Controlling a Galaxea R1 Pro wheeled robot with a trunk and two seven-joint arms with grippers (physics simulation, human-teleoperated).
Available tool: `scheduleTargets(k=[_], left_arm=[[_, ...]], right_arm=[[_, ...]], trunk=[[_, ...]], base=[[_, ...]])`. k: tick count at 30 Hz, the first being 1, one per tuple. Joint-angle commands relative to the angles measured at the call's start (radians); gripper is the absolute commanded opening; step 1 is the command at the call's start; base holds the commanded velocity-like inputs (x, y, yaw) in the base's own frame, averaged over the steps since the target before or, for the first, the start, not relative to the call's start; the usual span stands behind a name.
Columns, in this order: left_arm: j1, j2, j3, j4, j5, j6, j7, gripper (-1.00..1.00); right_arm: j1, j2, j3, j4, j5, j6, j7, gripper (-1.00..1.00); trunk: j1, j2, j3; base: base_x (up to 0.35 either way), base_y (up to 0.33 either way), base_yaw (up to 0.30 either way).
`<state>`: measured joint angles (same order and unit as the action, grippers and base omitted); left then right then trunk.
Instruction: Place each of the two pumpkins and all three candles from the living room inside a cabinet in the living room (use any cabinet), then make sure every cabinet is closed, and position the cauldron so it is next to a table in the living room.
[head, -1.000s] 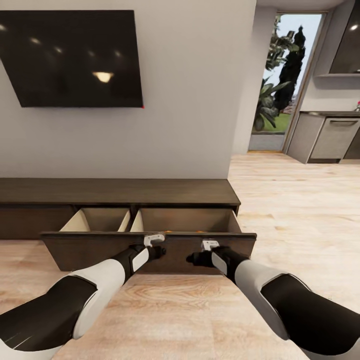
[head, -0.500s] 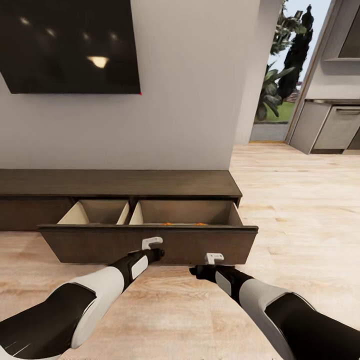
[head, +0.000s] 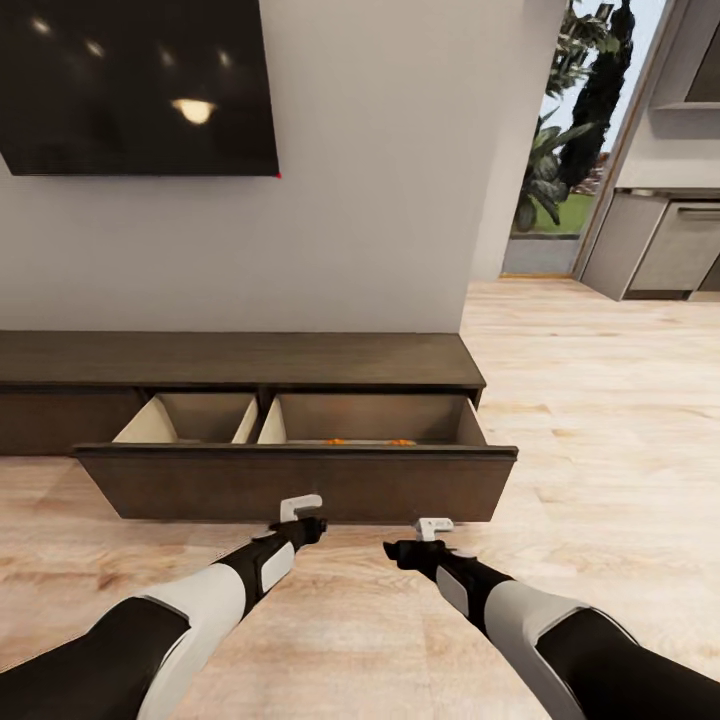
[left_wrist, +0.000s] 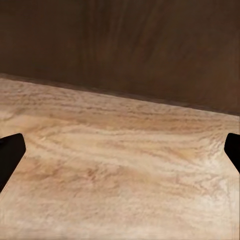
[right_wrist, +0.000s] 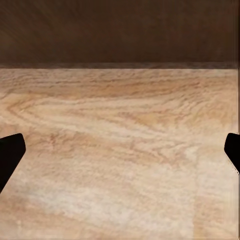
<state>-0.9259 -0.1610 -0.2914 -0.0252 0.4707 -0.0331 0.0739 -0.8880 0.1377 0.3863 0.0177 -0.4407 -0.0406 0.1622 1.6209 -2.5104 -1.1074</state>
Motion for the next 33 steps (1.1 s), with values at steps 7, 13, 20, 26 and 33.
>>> scheduleTargets(k=[7, 13, 20, 26, 33], left_arm=[[0.021, -0.001, -0.008, 0.017, -0.06, -0.043, 0.008, 1.0], [0.022, 0.0, -0.008, 0.03, -0.07, -0.046, 0.039, 1.0], [0.022, 0.012, -0.008, 0.04, -0.07, -0.047, 0.085, 1.0], [0.022, 0.014, -0.008, 0.043, -0.07, -0.047, 0.086, 1.0], [0.022, 0.014, -0.008, 0.042, -0.07, -0.047, 0.086, 1.0]], right_arm=[[0.003, -0.001, 0.008, 0.002, -0.009, -0.02, 0.003, 1.0], [0.003, -0.001, 0.009, 0.002, -0.009, -0.021, 0.003, 1.0], [0.006, -0.001, 0.048, 0.002, -0.007, -0.022, 0.003, 1.0], [0.006, -0.001, 0.052, 0.002, -0.008, -0.022, 0.002, 1.0], [0.006, -0.003, 0.052, 0.002, -0.009, -0.022, 0.002, 1.0]], trunk=[[0.0, 0.0, -0.001], [0.0, 0.0, -0.001], [0.0, 0.0, -0.001], [0.0, 0.0, -0.001], [0.0, 0.0, -0.001]], base=[[0.0, 0.0, 0.0], [0.0, 0.0, 0.0], [0.052, 0.0, 0.0], [0.287, 0.0, 0.0], [0.33, 0.0, 0.0]])
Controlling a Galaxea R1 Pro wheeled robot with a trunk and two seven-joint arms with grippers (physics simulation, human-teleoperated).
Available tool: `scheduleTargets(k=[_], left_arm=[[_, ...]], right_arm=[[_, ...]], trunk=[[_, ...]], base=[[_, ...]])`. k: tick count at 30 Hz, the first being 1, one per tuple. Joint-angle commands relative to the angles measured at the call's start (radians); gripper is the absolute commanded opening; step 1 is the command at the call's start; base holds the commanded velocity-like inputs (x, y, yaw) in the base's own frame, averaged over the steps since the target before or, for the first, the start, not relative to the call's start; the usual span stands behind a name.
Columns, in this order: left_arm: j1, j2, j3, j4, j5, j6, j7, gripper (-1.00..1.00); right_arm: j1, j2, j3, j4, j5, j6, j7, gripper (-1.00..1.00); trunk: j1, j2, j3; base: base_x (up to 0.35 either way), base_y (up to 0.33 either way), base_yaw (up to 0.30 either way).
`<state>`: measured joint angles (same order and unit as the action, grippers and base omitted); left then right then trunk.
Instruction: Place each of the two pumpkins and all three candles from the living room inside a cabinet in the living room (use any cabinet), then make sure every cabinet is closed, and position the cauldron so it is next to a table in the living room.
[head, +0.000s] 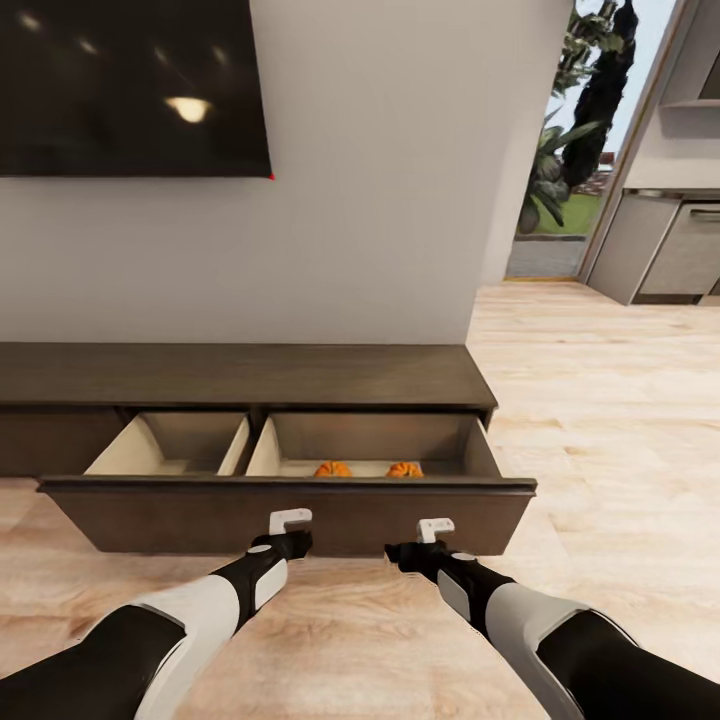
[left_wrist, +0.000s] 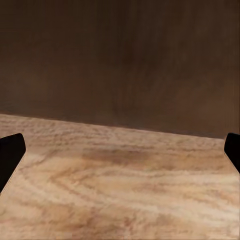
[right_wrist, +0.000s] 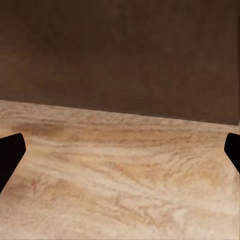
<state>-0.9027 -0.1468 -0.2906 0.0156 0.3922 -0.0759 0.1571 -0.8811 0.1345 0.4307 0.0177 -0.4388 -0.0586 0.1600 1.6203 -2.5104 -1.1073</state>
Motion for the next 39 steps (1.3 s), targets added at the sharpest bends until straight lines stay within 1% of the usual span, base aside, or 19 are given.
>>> scheduleTargets(k=[1, 7, 39], left_arm=[[-0.001, 0.0, -0.008, 0.002, 0.008, -0.004, 0.002, 1.0], [-0.001, 0.0, -0.008, 0.001, 0.008, -0.006, 0.002, 1.0], [-0.001, 0.0, -0.008, 0.001, 0.008, -0.007, 0.001, 1.0]], right_arm=[[-0.001, 0.0, 0.008, 0.002, -0.011, -0.004, 0.004, 1.0], [-0.001, -0.002, 0.008, 0.002, -0.011, -0.004, 0.004, 1.0], [0.007, -0.003, 0.011, 0.004, -0.009, -0.004, 0.004, 1.0]], trunk=[[0.0, 0.0, -0.001], [0.0, 0.0, -0.001], [0.0, 0.0, -0.001]], base=[[0.328, 0.0, 0.0], [0.168, 0.0, 0.0], [0.017, 0.0, 0.0]])
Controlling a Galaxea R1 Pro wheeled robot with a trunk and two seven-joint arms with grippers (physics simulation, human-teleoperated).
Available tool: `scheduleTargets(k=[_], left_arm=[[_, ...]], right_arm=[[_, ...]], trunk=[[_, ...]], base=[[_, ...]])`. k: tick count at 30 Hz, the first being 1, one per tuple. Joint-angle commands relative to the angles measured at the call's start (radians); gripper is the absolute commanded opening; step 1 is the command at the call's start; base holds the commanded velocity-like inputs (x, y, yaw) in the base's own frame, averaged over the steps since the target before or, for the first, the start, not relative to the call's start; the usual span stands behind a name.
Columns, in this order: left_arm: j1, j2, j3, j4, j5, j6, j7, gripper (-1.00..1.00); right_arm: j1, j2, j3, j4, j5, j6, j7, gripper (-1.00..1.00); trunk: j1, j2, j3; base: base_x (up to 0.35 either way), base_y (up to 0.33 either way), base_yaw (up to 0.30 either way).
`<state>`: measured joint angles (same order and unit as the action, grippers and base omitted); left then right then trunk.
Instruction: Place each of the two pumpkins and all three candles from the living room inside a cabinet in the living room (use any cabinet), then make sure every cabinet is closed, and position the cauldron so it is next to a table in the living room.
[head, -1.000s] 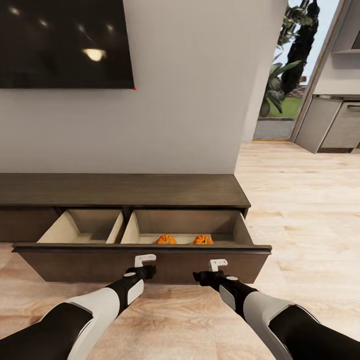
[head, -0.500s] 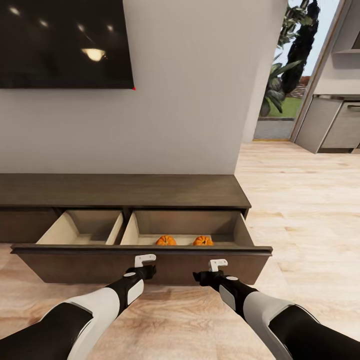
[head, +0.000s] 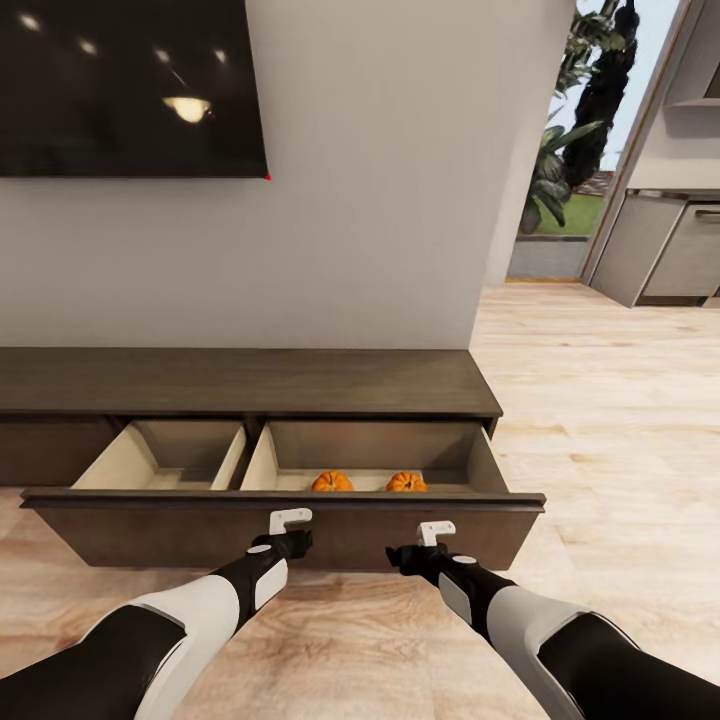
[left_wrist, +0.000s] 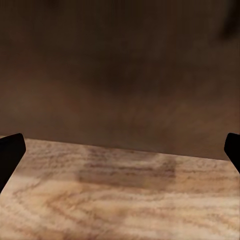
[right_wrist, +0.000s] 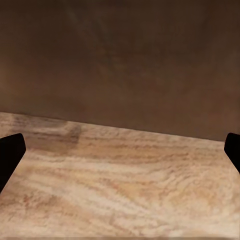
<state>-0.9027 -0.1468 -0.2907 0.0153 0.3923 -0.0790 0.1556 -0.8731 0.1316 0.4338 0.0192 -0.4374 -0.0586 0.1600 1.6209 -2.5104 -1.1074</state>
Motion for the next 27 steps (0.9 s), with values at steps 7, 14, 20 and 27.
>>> scheduleTargets(k=[7, 14, 20, 27], left_arm=[[-0.001, 0.0, -0.008, 0.002, 0.008, -0.004, 0.002, 1.0], [-0.001, 0.0, -0.008, 0.002, 0.008, -0.004, 0.002, 1.0], [-0.001, 0.0, -0.008, 0.003, 0.008, -0.004, 0.002, 1.0], [-0.001, 0.0, -0.008, 0.002, 0.008, -0.003, 0.002, 1.0]], right_arm=[[0.0, 0.0, 0.008, 0.002, -0.01, -0.004, 0.004, 1.0], [0.0, 0.0, 0.008, 0.002, -0.011, -0.004, 0.004, 1.0], [0.0, 0.0, 0.008, 0.002, -0.01, -0.004, 0.004, 1.0], [0.0, 0.0, 0.008, 0.002, -0.01, -0.004, 0.004, 1.0]], trunk=[[0.0, 0.0, -0.001], [0.0, 0.0, -0.001], [0.0, 0.0, -0.001], [0.0, 0.0, -0.001]], base=[[0.096, 0.0, 0.0], [0.095, 0.0, 0.0], [0.006, 0.0, 0.0], [0.038, 0.0, 0.0]])
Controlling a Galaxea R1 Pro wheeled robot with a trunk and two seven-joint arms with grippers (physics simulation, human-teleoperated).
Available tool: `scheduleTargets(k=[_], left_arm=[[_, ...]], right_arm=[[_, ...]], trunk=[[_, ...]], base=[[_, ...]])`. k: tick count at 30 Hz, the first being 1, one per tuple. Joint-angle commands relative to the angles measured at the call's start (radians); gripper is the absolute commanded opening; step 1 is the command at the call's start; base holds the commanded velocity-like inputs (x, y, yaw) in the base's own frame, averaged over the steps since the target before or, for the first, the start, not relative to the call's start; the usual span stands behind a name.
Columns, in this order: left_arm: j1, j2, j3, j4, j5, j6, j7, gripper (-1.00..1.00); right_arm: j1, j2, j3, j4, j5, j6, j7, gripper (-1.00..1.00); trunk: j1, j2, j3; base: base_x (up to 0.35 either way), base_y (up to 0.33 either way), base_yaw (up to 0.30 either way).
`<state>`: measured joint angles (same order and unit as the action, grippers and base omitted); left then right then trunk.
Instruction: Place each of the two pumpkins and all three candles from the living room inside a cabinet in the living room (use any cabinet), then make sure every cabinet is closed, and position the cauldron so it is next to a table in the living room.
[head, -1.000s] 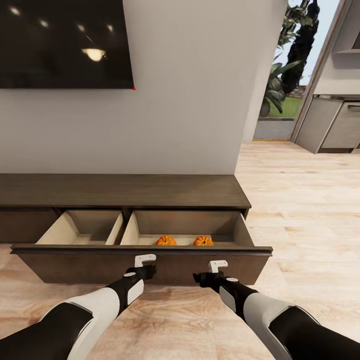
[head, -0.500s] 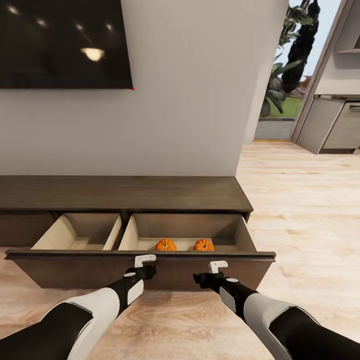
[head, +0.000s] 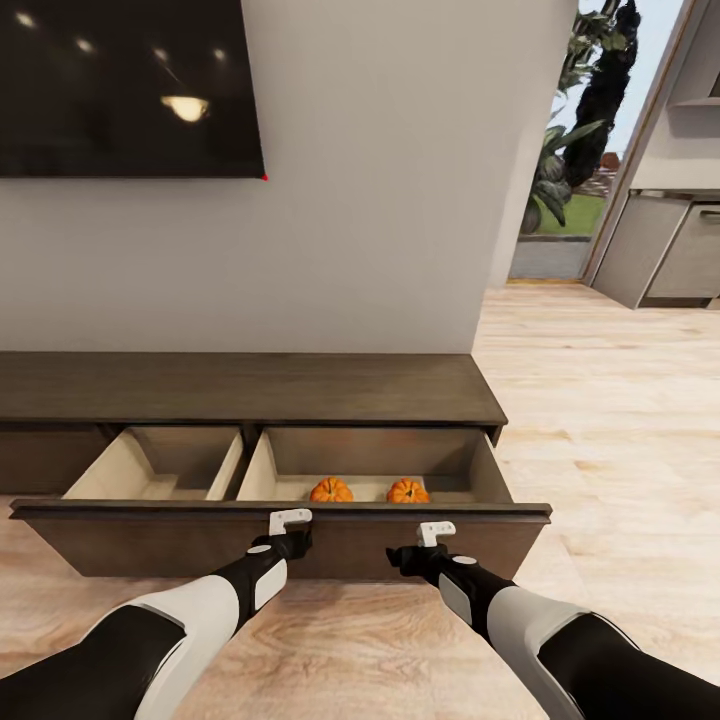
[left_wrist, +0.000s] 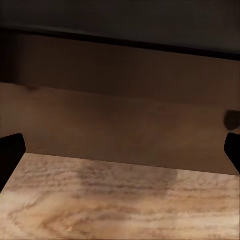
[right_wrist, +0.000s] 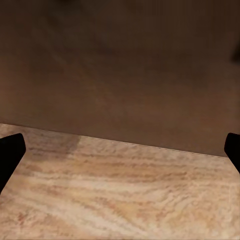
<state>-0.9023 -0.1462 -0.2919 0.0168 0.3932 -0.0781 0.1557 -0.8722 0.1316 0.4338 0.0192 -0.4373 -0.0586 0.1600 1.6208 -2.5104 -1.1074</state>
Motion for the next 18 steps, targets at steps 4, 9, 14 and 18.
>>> scheduleTargets(k=[4, 9, 14, 18], left_arm=[[-0.001, -0.001, -0.007, 0.001, 0.007, -0.005, 0.002, 1.0], [-0.001, 0.0, -0.007, 0.002, 0.007, -0.004, 0.002, 1.0], [-0.001, 0.0, -0.007, 0.001, 0.007, -0.003, 0.002, 1.0], [-0.001, 0.0, -0.007, 0.002, 0.007, -0.003, 0.0, 1.0]], right_arm=[[-0.001, 0.0, 0.008, 0.002, -0.011, -0.004, 0.004, 1.0], [-0.001, 0.0, 0.009, 0.002, -0.011, -0.004, 0.004, 1.0], [-0.001, 0.0, 0.009, 0.002, -0.011, -0.004, 0.004, 1.0], [-0.001, 0.0, 0.009, 0.002, -0.011, -0.004, 0.004, 1.0]], trunk=[[0.0, 0.0, -0.001], [0.0, 0.0, -0.001], [0.0, 0.0, -0.001], [0.0, 0.0, -0.001]], base=[[0.091, 0.0, 0.0], [0.095, 0.0, 0.0], [0.095, 0.0, 0.0], [0.095, 0.0, 0.0]])
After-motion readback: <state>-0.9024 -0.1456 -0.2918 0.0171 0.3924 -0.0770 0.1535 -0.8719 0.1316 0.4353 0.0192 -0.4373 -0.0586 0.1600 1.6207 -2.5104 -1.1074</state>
